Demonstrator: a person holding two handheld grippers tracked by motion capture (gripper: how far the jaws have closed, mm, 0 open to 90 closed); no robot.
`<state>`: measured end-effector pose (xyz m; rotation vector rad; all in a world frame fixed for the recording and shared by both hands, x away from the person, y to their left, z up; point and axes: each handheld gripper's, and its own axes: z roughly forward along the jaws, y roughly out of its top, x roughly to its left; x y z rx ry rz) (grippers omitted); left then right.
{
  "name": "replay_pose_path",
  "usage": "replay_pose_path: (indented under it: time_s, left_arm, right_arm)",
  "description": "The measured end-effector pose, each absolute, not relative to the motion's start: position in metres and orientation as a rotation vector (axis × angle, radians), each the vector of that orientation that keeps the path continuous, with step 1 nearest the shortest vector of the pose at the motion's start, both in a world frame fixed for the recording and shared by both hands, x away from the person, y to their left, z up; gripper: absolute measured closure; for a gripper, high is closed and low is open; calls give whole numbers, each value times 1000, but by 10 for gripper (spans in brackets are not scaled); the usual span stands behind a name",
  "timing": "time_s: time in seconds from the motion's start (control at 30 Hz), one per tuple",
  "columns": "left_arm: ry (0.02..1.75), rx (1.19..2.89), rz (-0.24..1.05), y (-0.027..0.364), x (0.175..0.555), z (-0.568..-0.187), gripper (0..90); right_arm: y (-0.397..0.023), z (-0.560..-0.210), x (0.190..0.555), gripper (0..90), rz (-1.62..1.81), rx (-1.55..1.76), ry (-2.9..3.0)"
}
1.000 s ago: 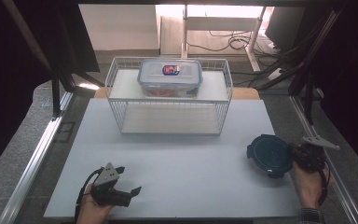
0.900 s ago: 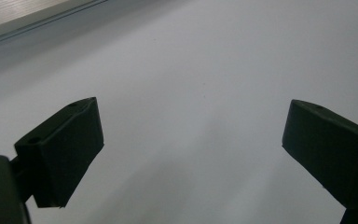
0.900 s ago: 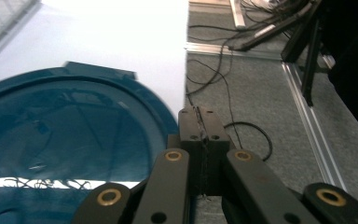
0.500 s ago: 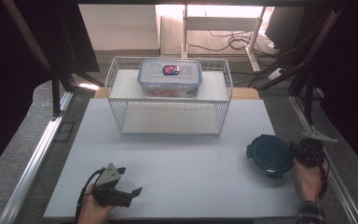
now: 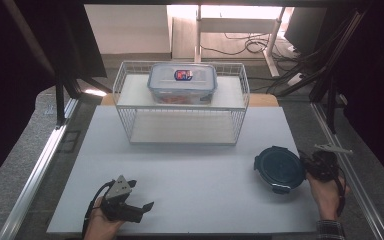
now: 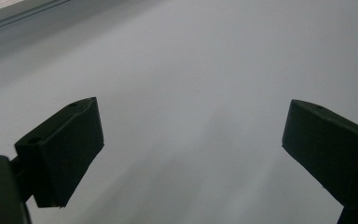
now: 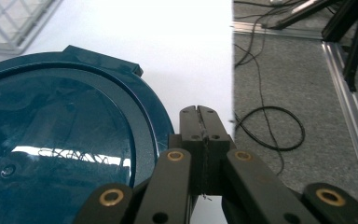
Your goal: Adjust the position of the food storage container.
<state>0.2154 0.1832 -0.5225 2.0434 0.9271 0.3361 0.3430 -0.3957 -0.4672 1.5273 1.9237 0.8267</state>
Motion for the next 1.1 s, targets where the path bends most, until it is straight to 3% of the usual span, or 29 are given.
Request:
replay_pose_path:
  time_s: [0.63,1.1]
  left_arm:
    - [919,2052,327,182,215,-523,49]
    - [913,2058,328,181,215,-522,49]
  right_arm:
    - [-332,-470,333,897,885,1381,2098]
    - [-341,-473,312,895,803,1476,2074]
